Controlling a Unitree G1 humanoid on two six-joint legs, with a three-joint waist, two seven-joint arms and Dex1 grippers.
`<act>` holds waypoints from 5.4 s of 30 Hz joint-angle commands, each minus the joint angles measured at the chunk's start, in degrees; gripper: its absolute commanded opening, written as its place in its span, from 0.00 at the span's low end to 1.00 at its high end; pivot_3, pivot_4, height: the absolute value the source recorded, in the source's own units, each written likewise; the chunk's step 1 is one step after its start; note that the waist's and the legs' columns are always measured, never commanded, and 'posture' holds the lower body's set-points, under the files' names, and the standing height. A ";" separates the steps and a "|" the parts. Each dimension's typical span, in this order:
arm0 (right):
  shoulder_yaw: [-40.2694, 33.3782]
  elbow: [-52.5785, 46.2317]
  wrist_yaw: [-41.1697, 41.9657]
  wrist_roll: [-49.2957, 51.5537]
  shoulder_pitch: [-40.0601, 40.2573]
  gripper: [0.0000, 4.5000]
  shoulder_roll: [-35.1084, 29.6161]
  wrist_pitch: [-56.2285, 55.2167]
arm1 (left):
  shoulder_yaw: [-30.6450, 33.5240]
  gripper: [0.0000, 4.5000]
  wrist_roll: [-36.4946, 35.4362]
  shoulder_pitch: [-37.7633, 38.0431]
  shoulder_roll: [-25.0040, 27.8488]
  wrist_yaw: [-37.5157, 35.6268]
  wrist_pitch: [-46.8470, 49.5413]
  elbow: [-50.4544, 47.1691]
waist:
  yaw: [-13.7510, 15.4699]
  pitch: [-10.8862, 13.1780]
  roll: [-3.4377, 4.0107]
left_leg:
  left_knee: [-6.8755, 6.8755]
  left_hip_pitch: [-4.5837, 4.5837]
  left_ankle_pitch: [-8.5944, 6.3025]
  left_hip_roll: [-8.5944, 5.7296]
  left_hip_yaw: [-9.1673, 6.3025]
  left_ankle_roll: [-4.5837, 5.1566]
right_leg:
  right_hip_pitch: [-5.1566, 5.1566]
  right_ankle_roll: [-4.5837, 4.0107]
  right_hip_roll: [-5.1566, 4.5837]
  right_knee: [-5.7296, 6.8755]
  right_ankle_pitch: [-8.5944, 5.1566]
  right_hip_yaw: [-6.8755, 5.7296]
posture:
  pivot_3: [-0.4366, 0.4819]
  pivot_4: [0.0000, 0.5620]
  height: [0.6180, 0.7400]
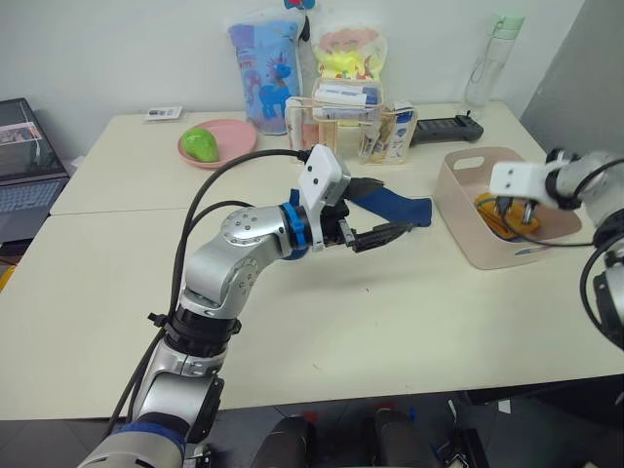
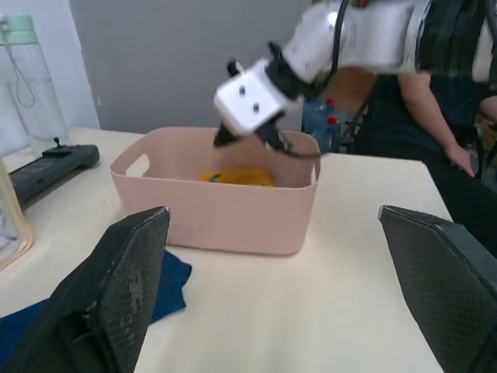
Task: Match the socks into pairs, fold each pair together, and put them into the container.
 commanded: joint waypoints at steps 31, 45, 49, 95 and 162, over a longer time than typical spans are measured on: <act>-27.65 -101.43 -11.02 39.04 83.09 1.00 23.16 41.09 | 21.46 1.00 7.71 52.18 5.31 13.92 -17.55 -11.05 | 1.72 -0.27 -0.01 | 0.09 0.19 -0.06 0.02 -0.27 0.00 | 0.28 -0.05 0.02 0.02 0.04 -0.15 | 0.48 0.27 1.00; -24.86 -100.76 -10.61 41.46 82.30 1.00 24.56 37.17 | 18.51 1.00 9.03 50.76 4.12 13.88 -20.81 -10.63 | 1.72 -0.34 -0.03 | 0.00 0.31 -0.07 0.04 -0.26 0.01 | 0.39 -0.06 0.04 -0.02 0.01 -0.20 | 0.48 0.27 1.00; -24.45 -101.36 -8.44 44.23 78.78 1.00 23.81 39.75 | 15.10 1.00 9.84 44.36 3.73 14.48 -19.08 -9.53 | 1.76 -0.34 -0.06 | 0.02 0.31 -0.06 0.03 -0.27 0.01 | 0.41 -0.06 0.04 -0.02 0.01 -0.21 | 0.48 0.27 1.00; -23.02 -99.87 -7.38 48.04 67.72 1.00 21.65 47.87 | -1.99 0.01 20.26 23.62 6.63 -4.37 -27.56 10.14 | 1.56 -0.36 -0.09 | 0.03 0.24 -0.05 0.03 -0.28 -0.02 | 0.28 -0.05 0.04 0.00 0.01 -0.18 | 0.48 0.27 1.00; -12.34 -50.92 18.43 44.53 39.07 0.64 26.82 32.07 | 14.98 0.66 5.57 47.41 16.22 1.13 -10.82 -2.70 | 1.31 -0.28 0.01 | -0.05 0.26 -0.06 0.07 -0.28 0.00 | 0.26 -0.09 0.05 -0.02 0.01 -0.21 | 0.48 0.27 1.00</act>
